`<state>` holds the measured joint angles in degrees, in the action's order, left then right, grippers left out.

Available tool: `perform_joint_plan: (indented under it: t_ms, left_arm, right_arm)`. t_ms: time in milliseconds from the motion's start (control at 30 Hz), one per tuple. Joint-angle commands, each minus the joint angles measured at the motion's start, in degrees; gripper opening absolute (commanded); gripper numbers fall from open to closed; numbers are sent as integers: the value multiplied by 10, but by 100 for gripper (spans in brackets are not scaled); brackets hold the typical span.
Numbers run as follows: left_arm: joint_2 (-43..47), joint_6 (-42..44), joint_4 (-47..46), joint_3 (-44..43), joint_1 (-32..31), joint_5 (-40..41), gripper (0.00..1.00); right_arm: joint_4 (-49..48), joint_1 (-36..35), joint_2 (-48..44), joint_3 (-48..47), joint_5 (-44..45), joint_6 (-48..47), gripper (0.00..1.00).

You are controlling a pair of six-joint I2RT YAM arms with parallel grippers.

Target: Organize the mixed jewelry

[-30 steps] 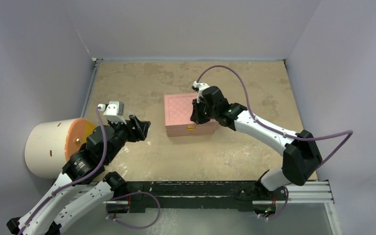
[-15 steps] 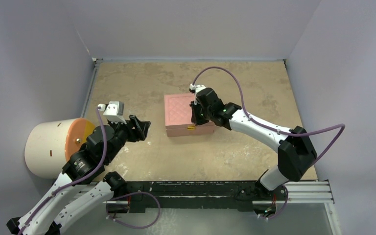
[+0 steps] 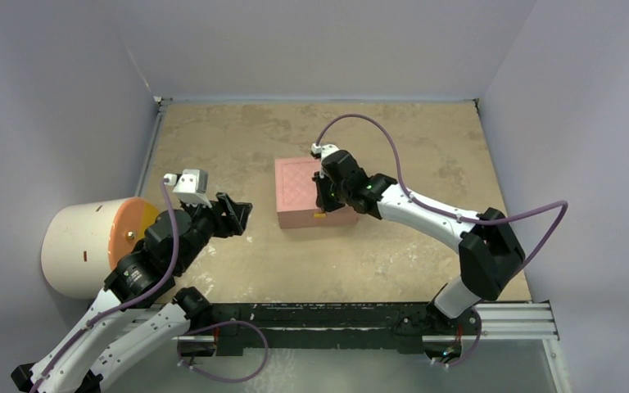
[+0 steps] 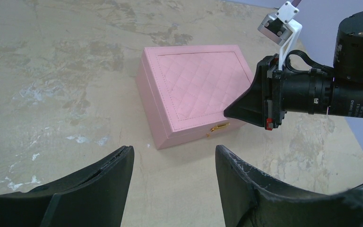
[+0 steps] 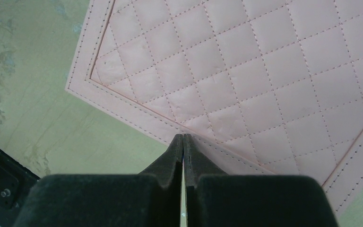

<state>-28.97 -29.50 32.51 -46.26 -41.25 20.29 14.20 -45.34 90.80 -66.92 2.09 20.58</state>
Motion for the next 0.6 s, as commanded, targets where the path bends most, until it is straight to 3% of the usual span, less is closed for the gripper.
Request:
perform_joint_plan:
  t_ms: [0,567]
  left_arm:
    - [4,-6,-10,-10,4,-3,63]
    - [6,-7,-10,-10,3,-3,64]
  right_arm:
    - [16,-8,7,31,32,6,0]
    - [8,-39,13,177,82,75,0]
